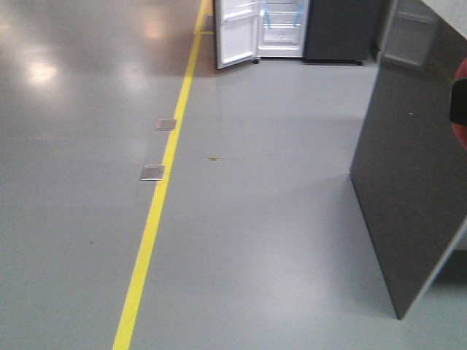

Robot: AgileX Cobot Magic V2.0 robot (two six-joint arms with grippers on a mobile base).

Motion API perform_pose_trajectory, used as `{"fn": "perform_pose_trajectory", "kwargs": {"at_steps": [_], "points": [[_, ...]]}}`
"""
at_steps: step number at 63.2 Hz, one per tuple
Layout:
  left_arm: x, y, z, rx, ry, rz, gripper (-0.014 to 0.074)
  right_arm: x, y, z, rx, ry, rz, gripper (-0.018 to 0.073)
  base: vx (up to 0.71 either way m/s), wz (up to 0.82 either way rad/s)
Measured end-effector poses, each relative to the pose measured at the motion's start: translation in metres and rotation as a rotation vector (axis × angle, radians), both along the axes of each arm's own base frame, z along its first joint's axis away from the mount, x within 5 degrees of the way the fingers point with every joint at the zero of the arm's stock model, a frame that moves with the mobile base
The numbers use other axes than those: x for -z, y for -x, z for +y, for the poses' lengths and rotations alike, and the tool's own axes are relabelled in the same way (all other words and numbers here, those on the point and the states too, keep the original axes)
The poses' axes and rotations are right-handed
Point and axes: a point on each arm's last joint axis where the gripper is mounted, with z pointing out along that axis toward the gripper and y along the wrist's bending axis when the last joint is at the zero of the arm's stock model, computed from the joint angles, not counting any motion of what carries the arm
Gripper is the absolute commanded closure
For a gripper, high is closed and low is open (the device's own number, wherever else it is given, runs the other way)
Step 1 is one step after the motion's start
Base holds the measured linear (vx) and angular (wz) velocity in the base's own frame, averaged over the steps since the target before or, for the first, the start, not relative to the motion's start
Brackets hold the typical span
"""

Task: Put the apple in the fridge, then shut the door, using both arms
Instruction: 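Carry the apple in the right gripper toward the open refrigerator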

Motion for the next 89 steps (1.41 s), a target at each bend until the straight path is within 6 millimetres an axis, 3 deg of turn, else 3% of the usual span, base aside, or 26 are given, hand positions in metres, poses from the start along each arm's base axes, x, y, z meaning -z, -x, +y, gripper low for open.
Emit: {"fn": "perform_pose_trajectory", "kwargs": {"at_steps": [29,89], "points": [[0.0,0.0,0.0,0.0,0.0,0.0,0.0603,0.0,0.0,0.0,0.0,0.0,0.0,0.0563,0.19,0.23],[0.0,0.0,0.0,0.0,0.0,0.0,0.0603,0.0,0.0,0.0,0.0,0.0,0.0,0.0563,0.27,-0.05]]}}
